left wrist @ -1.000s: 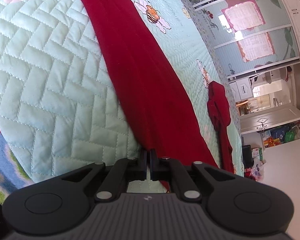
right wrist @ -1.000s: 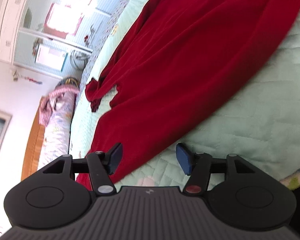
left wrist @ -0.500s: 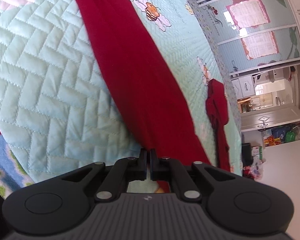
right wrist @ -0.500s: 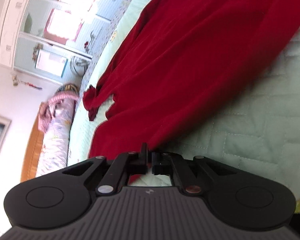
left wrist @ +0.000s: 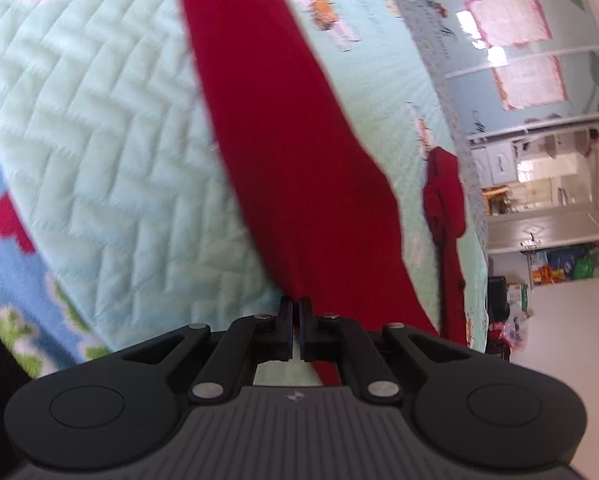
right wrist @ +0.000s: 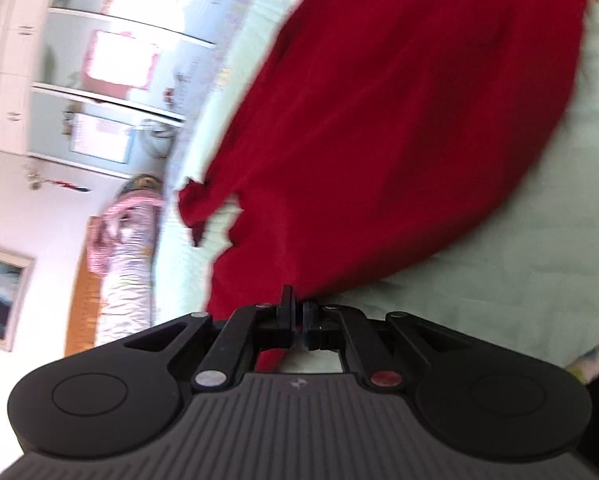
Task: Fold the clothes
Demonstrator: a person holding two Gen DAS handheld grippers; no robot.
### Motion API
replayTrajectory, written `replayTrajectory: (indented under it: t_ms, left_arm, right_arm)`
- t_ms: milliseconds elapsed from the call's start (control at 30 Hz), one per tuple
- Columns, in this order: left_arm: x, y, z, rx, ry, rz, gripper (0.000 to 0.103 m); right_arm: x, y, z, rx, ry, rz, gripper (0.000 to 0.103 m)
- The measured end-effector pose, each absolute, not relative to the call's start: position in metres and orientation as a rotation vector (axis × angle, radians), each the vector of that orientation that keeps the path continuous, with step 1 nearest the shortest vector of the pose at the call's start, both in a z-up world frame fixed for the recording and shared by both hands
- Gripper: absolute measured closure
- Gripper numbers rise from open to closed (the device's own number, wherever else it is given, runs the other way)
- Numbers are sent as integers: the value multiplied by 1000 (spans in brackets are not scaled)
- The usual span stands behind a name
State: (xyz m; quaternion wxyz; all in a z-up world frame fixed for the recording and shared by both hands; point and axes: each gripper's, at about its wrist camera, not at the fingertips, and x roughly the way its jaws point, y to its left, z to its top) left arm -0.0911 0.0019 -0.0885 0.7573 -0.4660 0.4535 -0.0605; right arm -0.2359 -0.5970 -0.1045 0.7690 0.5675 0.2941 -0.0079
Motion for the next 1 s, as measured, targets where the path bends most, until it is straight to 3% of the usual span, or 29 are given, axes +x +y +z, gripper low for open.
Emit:
replayTrajectory:
  t_ms: [200,233,267,300,733,867,1000]
  left_arm:
    - [-87,-1,-99,-1024,1009,-122,102]
    - [-88,1,-102,-1032,1015,-118,101]
    - [-89,2,-105,-1041,1020,-114,101]
    - [-89,3,-107,-1047,1023,-114,101]
    - [-86,-1,-102,-1027,1044,-92,101]
    - [-83,-2,-100,-1016,1054,-85,101]
    - [-79,-2,-98,-1021,1060,-79,101]
  right_arm:
    - [-231,-602,-115,1189,674,-83,94]
    - [-235,-604,-117,1193,678,-102,90]
    - [-240,-607,-118,1203,674,-119,78]
    - [-245,-610,-119,1213,670,-137,74]
    - [-302,-660,-121,1228,514,-346,71]
    - [-308,-671,-122,1226,471,-381,54]
    - [-300,-681,-128,1184,450,-360,52]
